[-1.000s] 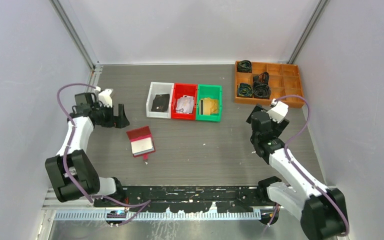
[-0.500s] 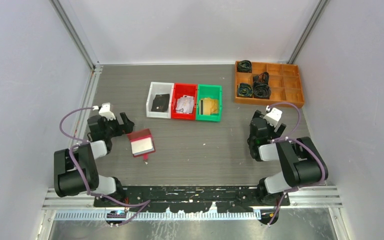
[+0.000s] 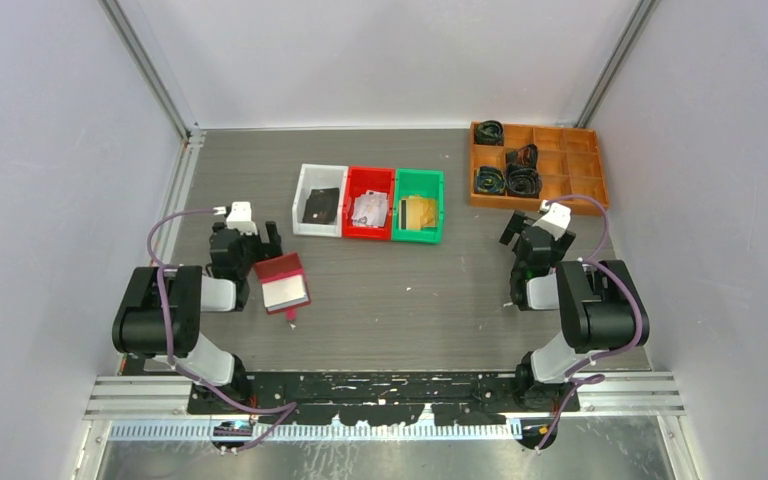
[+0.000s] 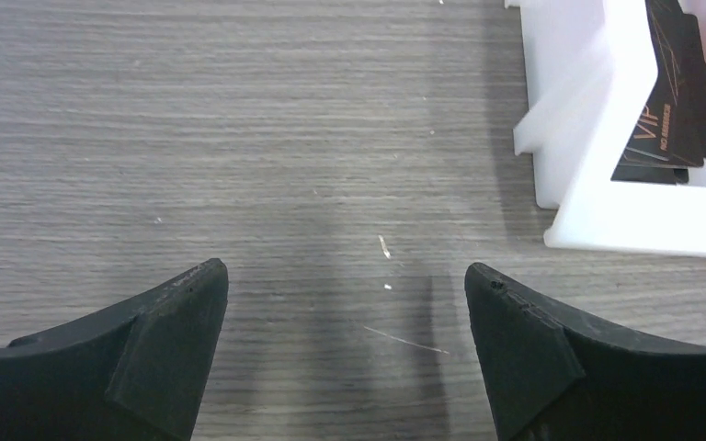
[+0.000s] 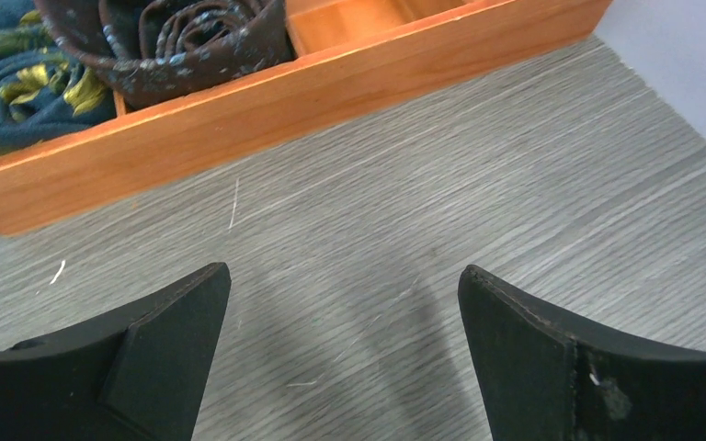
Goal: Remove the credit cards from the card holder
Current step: Reset both arms
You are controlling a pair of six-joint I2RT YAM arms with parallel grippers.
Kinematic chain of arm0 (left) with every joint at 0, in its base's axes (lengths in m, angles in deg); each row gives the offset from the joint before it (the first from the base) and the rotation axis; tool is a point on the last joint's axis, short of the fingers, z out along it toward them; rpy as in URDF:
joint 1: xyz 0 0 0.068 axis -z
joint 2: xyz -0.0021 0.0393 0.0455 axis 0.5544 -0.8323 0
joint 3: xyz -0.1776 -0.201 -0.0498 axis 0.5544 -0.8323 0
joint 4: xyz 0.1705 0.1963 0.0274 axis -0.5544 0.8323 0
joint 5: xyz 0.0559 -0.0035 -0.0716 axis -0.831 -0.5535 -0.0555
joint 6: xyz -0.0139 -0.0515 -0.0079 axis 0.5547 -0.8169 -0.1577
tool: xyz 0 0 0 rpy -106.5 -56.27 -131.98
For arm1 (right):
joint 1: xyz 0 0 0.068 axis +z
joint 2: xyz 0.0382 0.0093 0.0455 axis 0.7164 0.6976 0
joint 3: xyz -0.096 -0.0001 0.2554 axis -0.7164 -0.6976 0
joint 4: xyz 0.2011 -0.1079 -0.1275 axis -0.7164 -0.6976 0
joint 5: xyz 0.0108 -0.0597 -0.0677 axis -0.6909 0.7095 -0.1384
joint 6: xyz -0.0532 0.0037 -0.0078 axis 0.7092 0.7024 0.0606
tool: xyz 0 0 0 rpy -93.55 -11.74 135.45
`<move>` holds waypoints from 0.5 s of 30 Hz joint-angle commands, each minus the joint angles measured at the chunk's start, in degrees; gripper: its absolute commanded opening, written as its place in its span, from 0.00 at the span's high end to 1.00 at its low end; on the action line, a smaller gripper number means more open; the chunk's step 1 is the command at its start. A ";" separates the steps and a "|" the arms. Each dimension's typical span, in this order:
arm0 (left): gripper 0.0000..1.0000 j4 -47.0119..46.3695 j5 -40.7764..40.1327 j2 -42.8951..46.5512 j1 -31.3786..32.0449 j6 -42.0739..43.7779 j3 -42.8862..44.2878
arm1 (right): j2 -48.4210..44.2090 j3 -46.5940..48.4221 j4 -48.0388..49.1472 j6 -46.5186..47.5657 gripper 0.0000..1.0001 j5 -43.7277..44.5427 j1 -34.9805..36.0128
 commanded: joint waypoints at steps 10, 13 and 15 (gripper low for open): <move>0.00 -3.76 0.07 0.62 -0.04 2.96 1.78 | -1.31 0.75 0.54 -1.03 0.00 -3.43 0.06; 0.00 -3.68 0.07 0.59 -0.04 3.00 1.79 | -1.31 0.76 0.54 -1.00 0.00 -3.43 0.06; 0.00 -3.63 0.05 0.49 -0.04 2.96 1.85 | -1.31 0.79 0.54 -1.03 0.00 -3.43 0.06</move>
